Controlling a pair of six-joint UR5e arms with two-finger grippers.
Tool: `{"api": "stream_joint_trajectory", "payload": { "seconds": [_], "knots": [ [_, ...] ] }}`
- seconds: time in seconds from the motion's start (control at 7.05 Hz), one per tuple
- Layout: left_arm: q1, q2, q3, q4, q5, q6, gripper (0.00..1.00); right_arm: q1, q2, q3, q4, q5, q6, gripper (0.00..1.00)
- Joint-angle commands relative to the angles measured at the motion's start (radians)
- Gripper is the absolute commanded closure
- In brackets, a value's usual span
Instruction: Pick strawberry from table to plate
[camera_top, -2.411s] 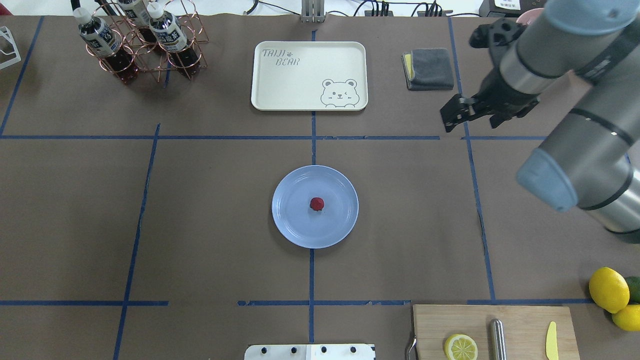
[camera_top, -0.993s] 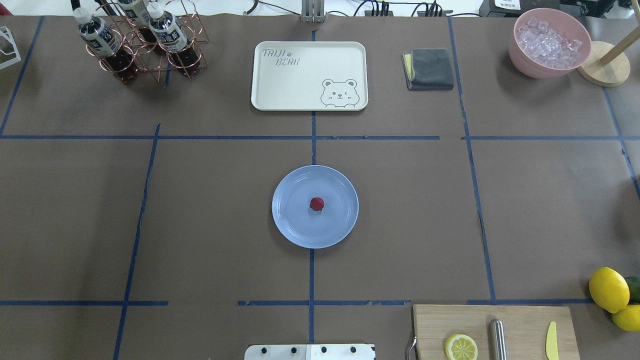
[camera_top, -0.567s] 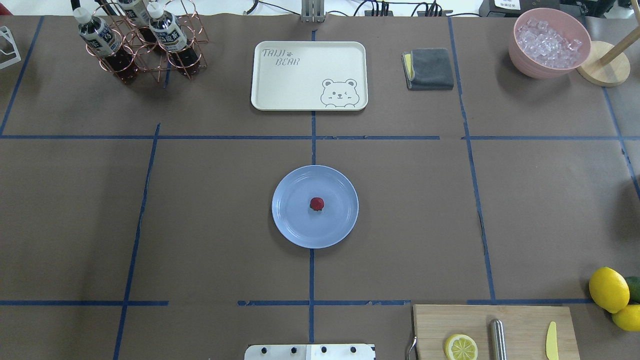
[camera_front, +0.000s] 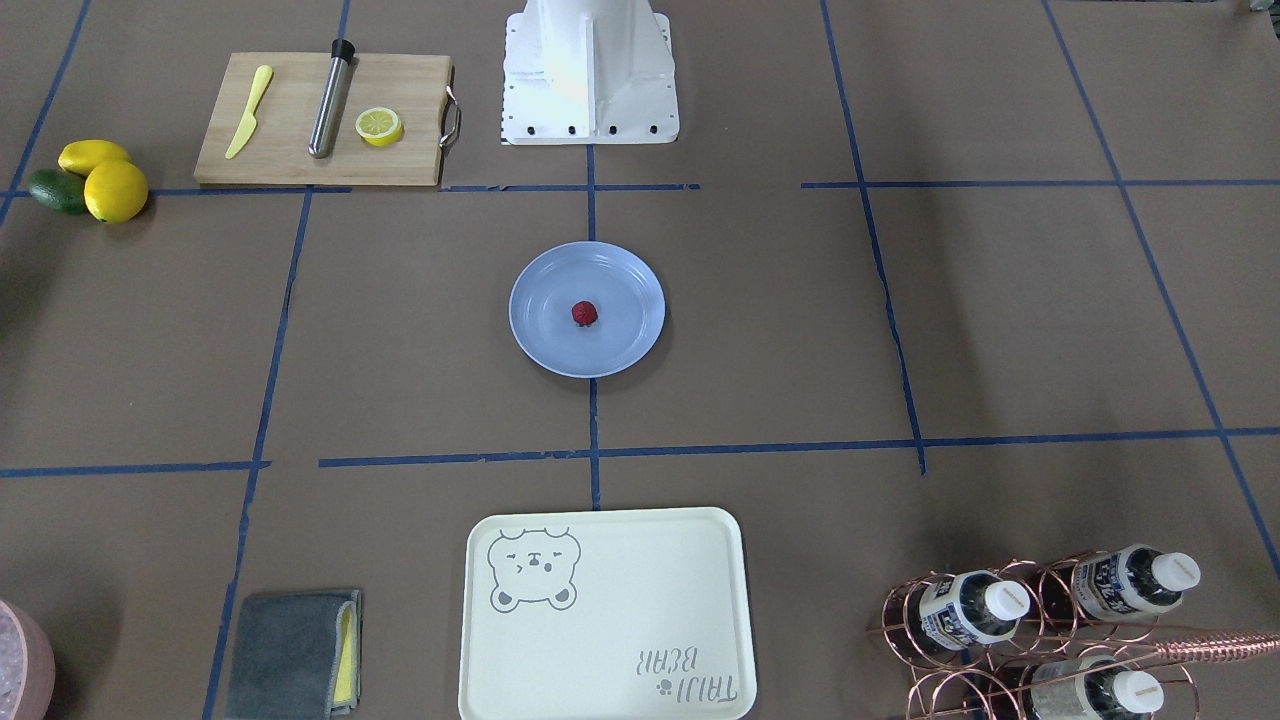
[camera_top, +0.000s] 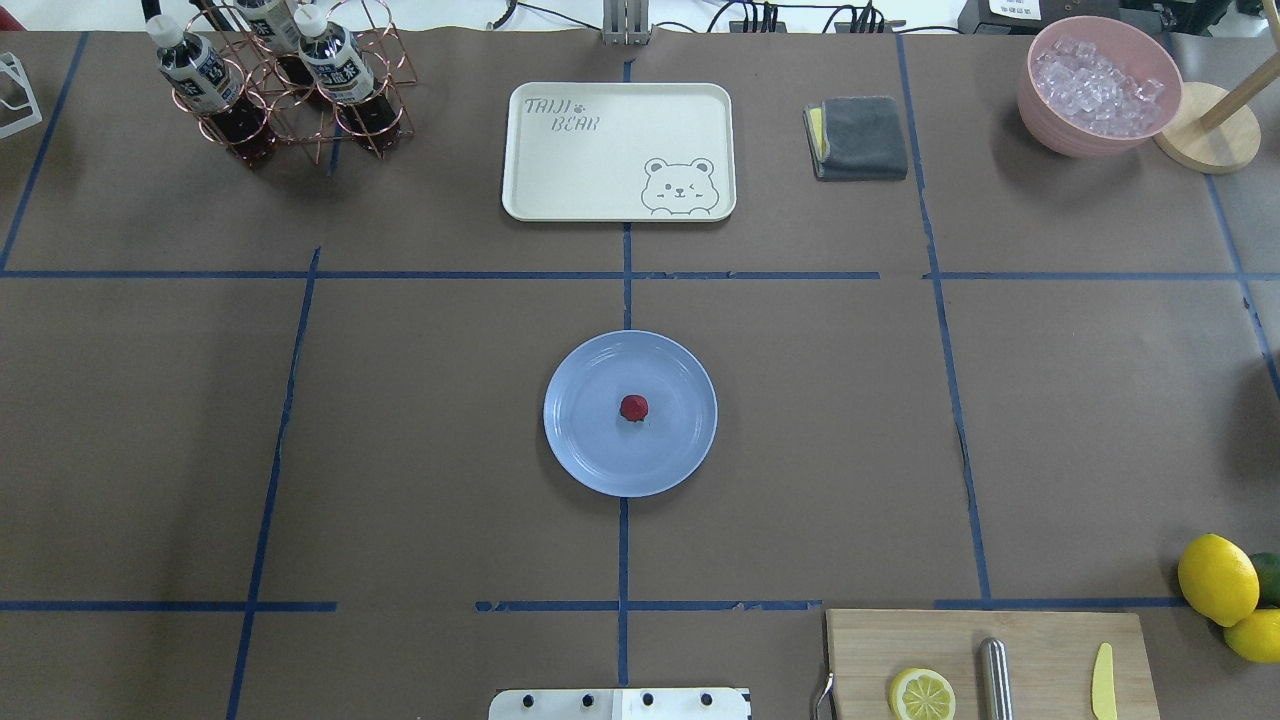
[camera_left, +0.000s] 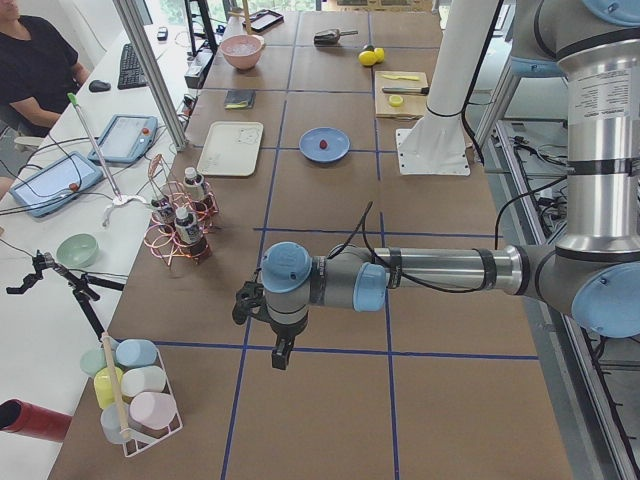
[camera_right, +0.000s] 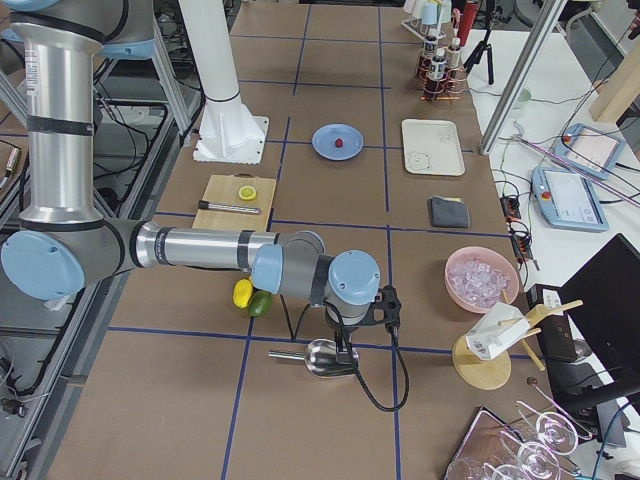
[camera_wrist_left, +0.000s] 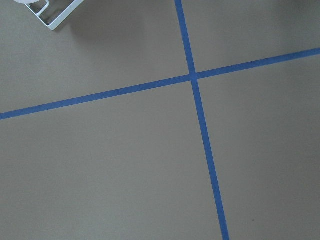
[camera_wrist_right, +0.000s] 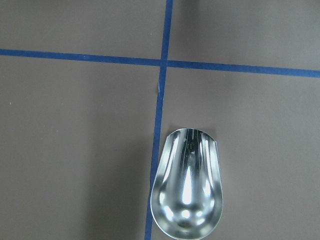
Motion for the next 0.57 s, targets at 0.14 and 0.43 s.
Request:
{"api": "stream_joint_trajectory", "payload": {
  "seconds": [0.14,0.43],
  "knots": [
    [0.003,-0.006,-0.003,-0.001,-0.002,-0.003,0.0,0.001,-0.019,0.0,-0.001,-0.003,0.024,0.0],
    [0.005,-0.031,0.0,0.002,0.0,-0.006,0.0,0.004,-0.031,0.005,-0.001,-0.001,0.027,0.0]
  ]
}}
